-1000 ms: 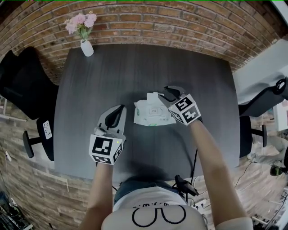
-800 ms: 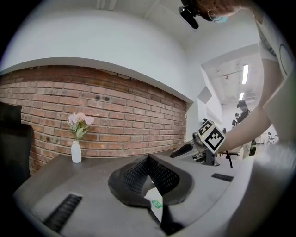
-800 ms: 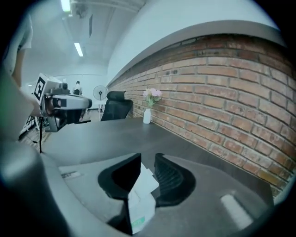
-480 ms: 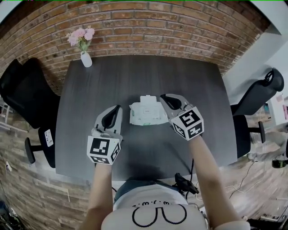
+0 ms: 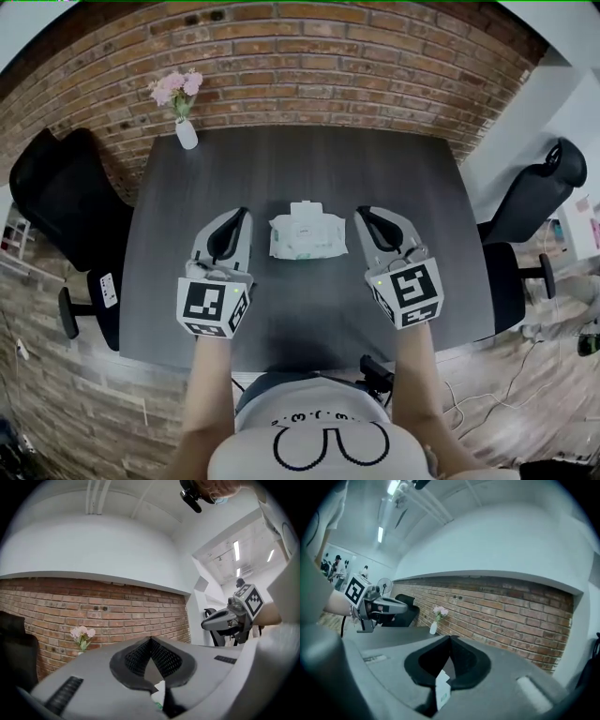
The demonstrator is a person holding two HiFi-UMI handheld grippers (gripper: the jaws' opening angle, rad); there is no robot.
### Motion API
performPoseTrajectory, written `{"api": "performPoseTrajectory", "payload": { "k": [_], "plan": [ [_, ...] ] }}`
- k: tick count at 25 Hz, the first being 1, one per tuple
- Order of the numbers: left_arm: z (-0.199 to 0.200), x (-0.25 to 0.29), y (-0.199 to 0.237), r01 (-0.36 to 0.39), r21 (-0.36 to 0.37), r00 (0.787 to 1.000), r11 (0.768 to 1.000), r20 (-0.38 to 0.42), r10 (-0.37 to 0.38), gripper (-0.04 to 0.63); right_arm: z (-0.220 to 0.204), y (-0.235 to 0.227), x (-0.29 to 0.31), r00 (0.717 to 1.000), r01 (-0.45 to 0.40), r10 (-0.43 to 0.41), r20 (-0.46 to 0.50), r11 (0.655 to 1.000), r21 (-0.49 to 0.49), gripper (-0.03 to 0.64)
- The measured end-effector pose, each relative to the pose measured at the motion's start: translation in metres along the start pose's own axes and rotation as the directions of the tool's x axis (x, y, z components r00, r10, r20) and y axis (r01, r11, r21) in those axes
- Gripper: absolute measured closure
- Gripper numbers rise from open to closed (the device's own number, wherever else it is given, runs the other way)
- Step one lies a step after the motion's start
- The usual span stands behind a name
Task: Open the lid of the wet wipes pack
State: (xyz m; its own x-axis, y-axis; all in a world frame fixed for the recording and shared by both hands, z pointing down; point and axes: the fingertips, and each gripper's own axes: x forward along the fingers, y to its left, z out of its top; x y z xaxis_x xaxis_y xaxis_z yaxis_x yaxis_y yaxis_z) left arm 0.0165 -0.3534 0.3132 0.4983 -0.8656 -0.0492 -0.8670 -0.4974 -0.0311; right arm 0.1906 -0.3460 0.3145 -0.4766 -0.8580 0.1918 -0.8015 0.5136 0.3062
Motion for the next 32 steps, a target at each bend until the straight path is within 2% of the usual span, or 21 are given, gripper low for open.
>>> {"api": "performPoseTrajectory", "payload": {
  "k": [5, 8, 20, 32],
  "plan": [
    [0.025, -0.004, -0.01, 0.0, 0.04, 0.999, 0.999, 0.053, -0.002, 0.597, 0.03, -0.009, -0.031, 0.99, 0.083, -0.088, 0.107, 0.995, 0.051, 0.615],
    [0.033, -0.006, -0.015, -0.005, 0.055, 0.998, 0.998, 0.066, 0.002, 0.597, 0.038, -0.01, -0.042, 0.985, 0.101, -0.109, 0.135, 0.993, 0.066, 0.615],
    [0.047, -0.016, -0.011, -0.056, 0.061, 0.994, 0.997, 0.094, 0.05, 0.597, 0.04, -0.011, -0.052, 0.984, 0.108, -0.117, 0.133, 0.991, 0.077, 0.615],
    [0.047, -0.015, -0.006, -0.052, 0.066, 0.995, 0.996, 0.092, 0.046, 0.597, 0.044, -0.01, -0.044, 0.986, 0.095, -0.102, 0.128, 0.993, 0.064, 0.615]
  ]
}}
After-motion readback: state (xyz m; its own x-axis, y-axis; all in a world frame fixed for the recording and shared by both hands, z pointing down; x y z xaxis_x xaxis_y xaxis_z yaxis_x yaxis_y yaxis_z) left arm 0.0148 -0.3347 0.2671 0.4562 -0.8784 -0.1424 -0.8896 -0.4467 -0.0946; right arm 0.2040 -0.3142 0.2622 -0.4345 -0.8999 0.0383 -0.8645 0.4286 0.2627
